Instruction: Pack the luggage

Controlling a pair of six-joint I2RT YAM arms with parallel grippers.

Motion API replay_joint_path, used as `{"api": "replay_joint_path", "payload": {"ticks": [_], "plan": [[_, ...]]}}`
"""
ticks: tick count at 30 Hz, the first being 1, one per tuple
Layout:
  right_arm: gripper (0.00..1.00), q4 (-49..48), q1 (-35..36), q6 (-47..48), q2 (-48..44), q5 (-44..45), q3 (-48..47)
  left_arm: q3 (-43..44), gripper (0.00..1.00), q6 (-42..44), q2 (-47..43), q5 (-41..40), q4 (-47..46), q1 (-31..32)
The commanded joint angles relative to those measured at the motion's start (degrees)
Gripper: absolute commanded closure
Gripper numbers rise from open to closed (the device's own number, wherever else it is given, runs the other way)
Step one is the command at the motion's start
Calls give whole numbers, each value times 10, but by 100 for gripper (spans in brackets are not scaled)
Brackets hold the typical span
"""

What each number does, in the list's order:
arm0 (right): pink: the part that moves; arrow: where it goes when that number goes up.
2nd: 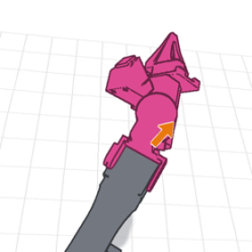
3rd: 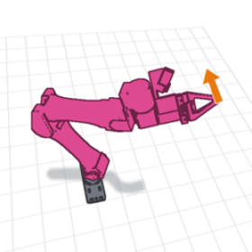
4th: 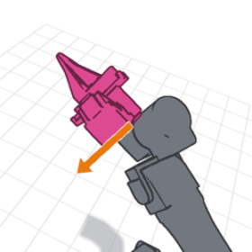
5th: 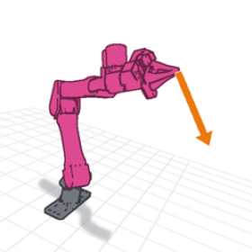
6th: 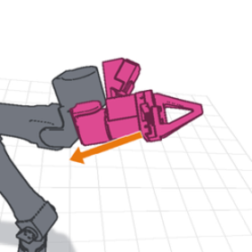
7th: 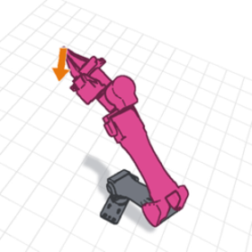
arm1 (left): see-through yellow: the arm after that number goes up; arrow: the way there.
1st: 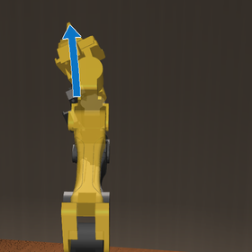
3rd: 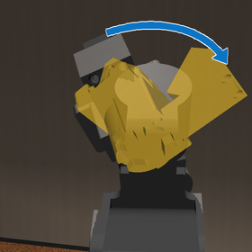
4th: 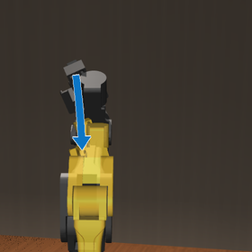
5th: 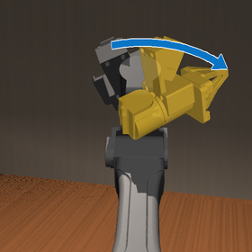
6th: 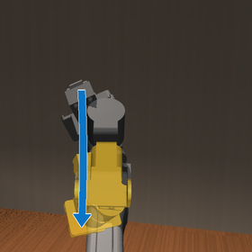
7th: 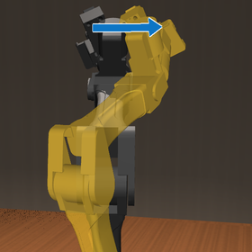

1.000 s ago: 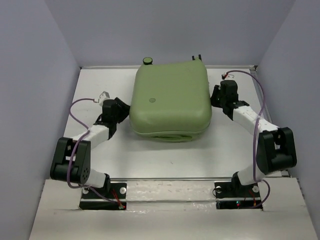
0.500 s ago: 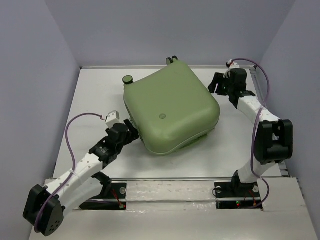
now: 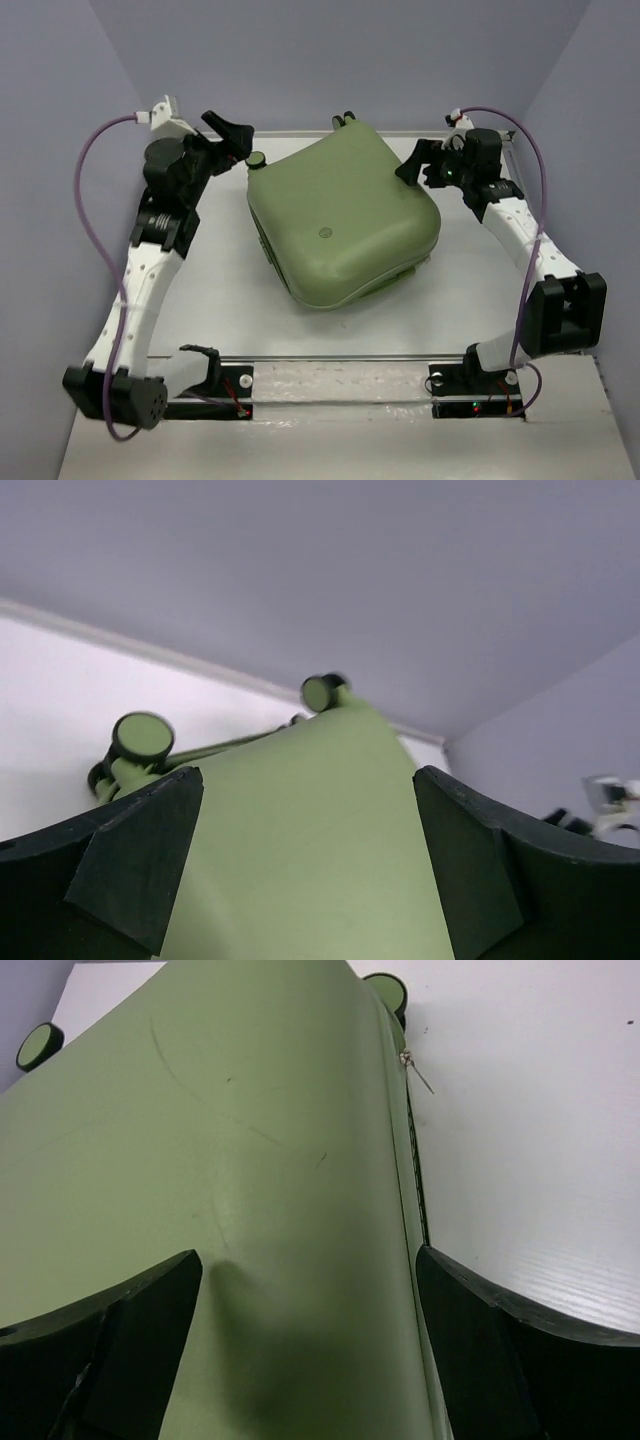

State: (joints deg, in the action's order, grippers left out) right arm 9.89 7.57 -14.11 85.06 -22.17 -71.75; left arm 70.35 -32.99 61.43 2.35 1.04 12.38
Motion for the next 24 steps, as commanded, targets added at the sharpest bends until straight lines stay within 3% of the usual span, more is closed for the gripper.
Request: {"api": "replay_joint_path", "payload": {"ticks": [1, 12, 24], "plan": [[5, 14, 0, 2, -60, -20, 26, 5, 1, 5, 148, 115, 14, -47], [5, -18, 0, -22, -215, -63, 159, 85, 1, -46, 377, 249, -86, -90], [5, -21, 16, -39, -280, -88, 215, 64, 1, -183, 492, 303, -276, -85]]}}
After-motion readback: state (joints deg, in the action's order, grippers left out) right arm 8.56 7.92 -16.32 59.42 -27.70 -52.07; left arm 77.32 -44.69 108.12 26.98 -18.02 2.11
